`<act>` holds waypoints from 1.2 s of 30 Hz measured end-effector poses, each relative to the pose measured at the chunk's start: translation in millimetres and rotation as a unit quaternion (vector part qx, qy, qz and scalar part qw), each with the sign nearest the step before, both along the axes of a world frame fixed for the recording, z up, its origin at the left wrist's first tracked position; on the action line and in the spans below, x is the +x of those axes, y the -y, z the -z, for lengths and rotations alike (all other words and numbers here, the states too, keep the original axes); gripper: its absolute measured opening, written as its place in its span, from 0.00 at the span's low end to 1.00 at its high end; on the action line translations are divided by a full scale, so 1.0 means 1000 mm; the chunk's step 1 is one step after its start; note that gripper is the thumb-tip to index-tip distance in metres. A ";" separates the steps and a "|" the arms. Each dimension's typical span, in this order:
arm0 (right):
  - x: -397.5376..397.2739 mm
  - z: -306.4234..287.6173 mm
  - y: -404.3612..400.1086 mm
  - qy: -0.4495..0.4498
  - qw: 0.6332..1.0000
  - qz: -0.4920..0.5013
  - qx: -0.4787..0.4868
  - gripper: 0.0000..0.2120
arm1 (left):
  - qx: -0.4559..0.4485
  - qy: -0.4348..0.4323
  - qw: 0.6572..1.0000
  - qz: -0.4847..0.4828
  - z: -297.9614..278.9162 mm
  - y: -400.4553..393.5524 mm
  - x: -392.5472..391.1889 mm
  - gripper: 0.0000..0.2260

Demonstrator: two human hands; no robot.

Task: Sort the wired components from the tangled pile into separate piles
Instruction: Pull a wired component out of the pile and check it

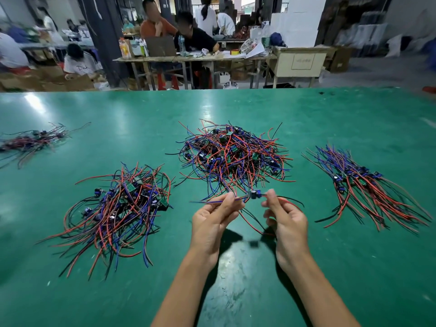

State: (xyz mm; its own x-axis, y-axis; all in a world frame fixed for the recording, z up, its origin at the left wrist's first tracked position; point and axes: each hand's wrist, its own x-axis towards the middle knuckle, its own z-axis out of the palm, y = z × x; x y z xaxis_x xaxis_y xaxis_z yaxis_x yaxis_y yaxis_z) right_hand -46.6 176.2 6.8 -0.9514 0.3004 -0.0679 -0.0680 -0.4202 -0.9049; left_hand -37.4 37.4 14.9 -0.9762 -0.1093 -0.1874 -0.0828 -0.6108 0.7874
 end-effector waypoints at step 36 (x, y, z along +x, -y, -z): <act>-0.021 0.020 -0.006 -0.052 0.948 -0.216 0.226 0.13 | -0.403 -0.063 0.909 0.093 0.009 -0.010 0.001 0.10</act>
